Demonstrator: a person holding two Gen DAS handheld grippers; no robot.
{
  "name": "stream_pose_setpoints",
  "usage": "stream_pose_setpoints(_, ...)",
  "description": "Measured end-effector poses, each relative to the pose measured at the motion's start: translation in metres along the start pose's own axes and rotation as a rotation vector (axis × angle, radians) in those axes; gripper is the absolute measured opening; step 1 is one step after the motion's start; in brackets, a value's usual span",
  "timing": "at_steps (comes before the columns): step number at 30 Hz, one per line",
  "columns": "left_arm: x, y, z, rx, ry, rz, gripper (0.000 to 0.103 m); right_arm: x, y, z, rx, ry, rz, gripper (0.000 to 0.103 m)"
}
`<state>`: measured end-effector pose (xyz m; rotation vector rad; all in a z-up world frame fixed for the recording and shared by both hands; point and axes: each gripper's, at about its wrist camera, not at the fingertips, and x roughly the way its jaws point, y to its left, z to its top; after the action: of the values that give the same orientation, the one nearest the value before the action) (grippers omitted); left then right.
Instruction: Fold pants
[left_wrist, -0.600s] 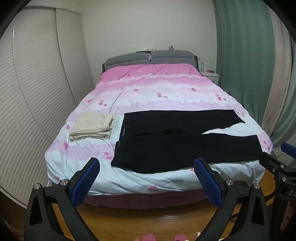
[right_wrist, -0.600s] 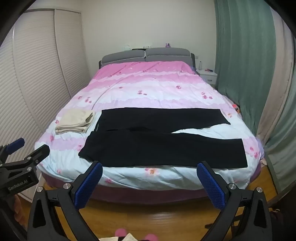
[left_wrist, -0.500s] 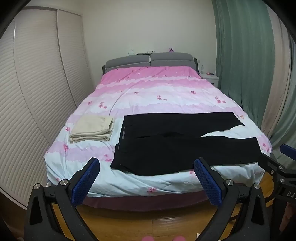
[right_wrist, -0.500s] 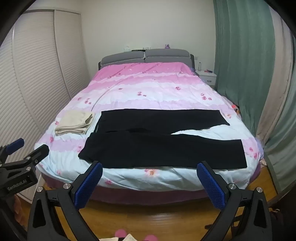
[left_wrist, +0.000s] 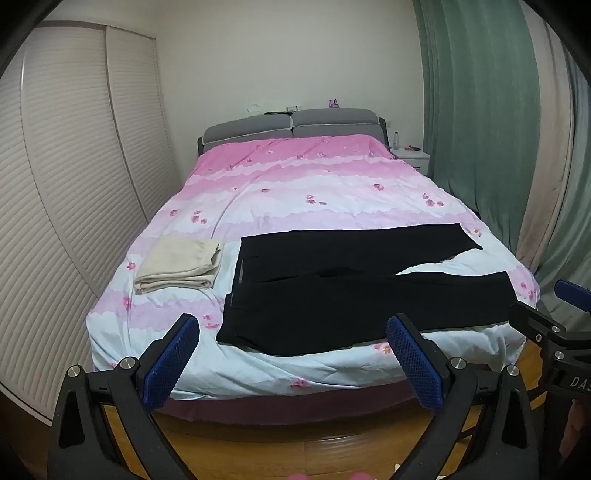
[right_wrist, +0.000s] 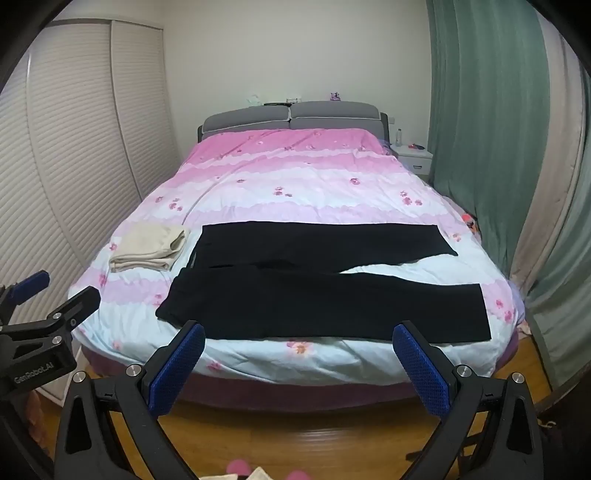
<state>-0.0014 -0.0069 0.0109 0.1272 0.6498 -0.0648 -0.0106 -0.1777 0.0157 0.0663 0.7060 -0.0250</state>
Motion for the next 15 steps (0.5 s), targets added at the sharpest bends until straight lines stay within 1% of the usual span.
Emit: stream_pose_setpoints(15, -0.0077, 0.0013, 0.0008, -0.017, -0.013, 0.004, 0.103, -0.0024, 0.0009, 0.0012, -0.003, -0.012, 0.001, 0.103)
